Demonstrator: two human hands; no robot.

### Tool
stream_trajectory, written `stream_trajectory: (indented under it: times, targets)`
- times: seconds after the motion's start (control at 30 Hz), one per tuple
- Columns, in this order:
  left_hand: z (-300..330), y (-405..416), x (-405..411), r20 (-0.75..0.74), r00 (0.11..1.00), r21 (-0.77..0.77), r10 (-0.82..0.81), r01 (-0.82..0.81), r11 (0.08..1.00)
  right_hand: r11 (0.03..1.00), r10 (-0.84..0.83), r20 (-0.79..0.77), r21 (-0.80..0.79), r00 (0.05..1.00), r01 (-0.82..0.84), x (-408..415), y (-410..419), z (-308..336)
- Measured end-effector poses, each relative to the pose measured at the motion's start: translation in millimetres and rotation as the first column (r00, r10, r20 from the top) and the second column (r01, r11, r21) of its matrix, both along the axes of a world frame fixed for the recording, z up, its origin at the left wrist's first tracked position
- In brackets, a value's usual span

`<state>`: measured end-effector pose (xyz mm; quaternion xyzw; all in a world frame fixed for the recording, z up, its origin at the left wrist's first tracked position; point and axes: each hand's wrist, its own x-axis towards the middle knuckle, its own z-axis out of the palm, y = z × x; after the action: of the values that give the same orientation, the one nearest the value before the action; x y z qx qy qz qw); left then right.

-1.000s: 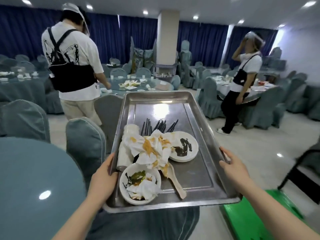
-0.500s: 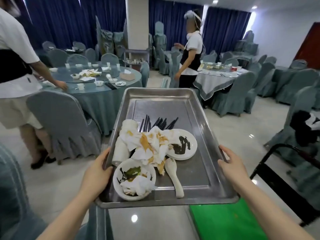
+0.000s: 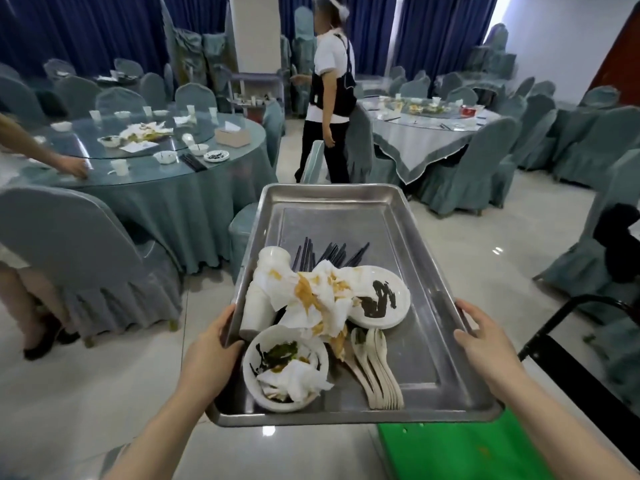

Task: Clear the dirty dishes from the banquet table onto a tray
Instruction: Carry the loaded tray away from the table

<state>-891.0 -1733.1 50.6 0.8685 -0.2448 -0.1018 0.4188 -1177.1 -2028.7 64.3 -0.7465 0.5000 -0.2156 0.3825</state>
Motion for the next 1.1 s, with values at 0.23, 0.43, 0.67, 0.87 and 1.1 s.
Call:
stream_trajectory:
  times: [0.23, 0.43, 0.67, 0.87, 1.1]
  targets:
    - [3, -117, 60, 0.008, 0.999, -0.004, 0.040, -0.040, 0.999, 1.000, -0.012, 0.076, 0.029, 0.997, 0.010, 70, -119, -12]
    - [23, -219, 126, -0.006, 0.999, -0.036, 0.038, -0.038, 0.999, 0.999, 0.013, 0.117, 0.046, 0.993, -0.019, 140, -233, 2]
    - [41, -326, 246, 0.014, 1.000, -0.016, 0.014, -0.014, 1.000, 1.000, 0.000, 0.156, 0.012, 0.988, -0.002, 255, -330, 6]
    - [61, -435, 362, 0.012, 0.997, -0.022, -0.081, 0.082, 0.996, 0.995, -0.098, 0.189, 0.006, 0.977, 0.099, 347, -414, 12]
    - [66, -595, 456, -0.005, 0.987, -0.046, -0.161, 0.161, 0.986, 0.981, -0.187, 0.153, -0.016, 0.970, 0.192, 421, -553, 20]
